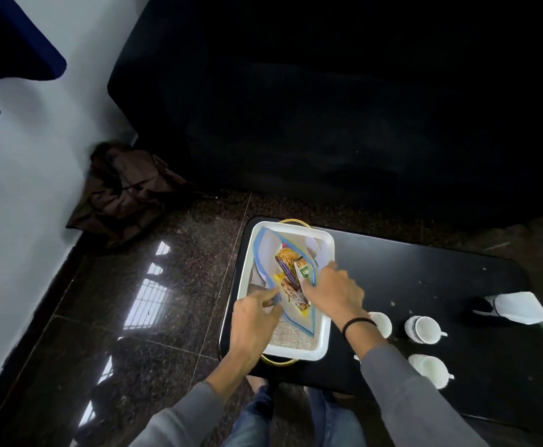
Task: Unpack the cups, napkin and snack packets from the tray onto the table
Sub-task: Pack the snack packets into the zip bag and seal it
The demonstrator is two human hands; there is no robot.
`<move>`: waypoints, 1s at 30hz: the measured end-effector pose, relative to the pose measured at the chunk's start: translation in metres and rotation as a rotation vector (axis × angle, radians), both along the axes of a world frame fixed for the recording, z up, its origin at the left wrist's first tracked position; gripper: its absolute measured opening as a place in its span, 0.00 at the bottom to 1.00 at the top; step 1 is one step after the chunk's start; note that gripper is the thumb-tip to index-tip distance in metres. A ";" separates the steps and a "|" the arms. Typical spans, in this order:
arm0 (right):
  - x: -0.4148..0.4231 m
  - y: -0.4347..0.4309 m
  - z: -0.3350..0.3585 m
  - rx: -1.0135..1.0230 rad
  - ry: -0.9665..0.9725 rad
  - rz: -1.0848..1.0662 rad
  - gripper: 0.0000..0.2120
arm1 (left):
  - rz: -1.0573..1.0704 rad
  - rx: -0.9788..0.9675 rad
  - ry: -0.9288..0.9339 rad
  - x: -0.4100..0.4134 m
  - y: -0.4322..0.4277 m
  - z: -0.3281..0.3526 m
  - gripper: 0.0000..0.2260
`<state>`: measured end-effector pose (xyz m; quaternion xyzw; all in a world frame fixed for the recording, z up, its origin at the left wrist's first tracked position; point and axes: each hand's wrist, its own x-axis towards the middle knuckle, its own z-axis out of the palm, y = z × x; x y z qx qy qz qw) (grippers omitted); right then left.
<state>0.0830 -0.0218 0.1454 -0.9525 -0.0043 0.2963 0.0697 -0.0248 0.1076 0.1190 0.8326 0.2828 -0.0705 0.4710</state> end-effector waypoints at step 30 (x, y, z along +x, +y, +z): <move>-0.018 -0.041 0.100 0.884 -0.370 0.264 0.25 | 0.134 -1.015 0.397 0.029 0.050 -0.023 0.26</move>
